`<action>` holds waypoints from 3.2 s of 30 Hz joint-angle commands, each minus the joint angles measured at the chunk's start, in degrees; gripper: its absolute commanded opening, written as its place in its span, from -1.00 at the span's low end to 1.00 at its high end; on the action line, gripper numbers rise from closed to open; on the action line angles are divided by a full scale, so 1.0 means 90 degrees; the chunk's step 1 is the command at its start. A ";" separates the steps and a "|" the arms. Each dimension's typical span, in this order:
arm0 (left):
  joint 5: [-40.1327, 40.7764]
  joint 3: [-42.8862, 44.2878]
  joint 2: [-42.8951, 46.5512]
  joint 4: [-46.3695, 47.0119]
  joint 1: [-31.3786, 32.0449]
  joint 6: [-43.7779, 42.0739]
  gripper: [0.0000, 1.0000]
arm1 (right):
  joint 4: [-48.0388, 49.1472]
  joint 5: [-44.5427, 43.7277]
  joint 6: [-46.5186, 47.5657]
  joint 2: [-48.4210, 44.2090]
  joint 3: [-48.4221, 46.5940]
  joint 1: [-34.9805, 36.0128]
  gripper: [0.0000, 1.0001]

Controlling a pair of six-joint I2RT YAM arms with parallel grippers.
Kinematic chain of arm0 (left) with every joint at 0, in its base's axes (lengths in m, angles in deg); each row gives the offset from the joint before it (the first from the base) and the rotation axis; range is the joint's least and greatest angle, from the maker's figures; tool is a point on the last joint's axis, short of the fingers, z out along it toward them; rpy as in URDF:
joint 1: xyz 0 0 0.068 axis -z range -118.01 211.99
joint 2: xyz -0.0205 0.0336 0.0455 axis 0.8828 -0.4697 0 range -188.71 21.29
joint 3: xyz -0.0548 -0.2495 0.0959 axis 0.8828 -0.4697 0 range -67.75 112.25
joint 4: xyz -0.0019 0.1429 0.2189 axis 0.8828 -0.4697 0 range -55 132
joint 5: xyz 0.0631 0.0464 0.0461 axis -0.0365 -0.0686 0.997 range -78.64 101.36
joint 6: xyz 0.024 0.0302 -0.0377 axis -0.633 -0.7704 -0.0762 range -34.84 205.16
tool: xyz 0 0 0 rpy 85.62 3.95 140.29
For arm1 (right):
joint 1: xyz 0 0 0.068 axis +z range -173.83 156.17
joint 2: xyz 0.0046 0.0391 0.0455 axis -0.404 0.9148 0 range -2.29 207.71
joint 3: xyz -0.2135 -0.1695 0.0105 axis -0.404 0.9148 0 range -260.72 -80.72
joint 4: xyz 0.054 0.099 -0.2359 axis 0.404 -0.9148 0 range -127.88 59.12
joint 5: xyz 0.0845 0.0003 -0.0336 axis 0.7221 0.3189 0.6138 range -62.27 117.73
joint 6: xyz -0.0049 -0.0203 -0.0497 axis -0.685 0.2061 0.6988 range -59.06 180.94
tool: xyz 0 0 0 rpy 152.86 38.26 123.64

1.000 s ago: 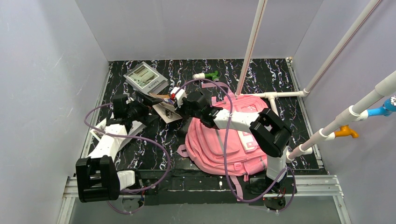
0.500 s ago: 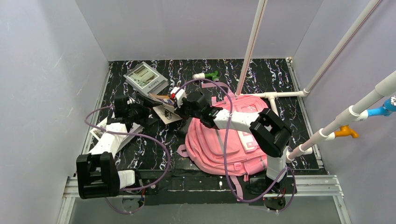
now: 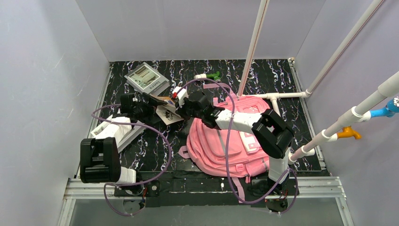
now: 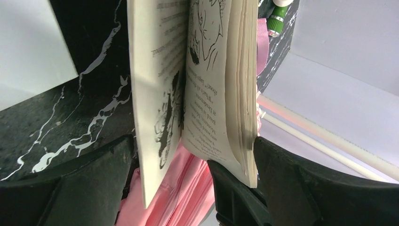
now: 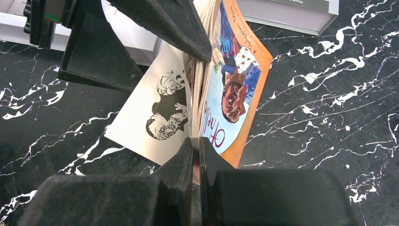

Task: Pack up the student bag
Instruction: Pick up the book from the center of the board.

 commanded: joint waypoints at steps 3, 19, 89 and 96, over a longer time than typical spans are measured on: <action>-0.0032 0.0359 -0.0209 0.0255 0.0153 0.0009 0.96 | 0.0128 0.0169 -0.0019 -0.0410 -0.0211 -0.0018 -0.97; -0.0181 0.0322 -0.0295 0.0624 0.0514 0.0408 0.37 | -0.0019 0.0273 0.0010 -0.0383 -0.0287 0.0113 -0.77; -0.0052 -0.0051 0.2561 0.1527 0.2089 0.0219 0.97 | 0.2937 0.2598 -0.9710 -0.5481 0.4304 -0.3866 -0.97; -0.0001 -0.0323 0.2414 0.2019 0.2371 0.0606 0.96 | 0.3441 0.2144 -1.0074 -0.5430 0.4304 -0.3866 -0.97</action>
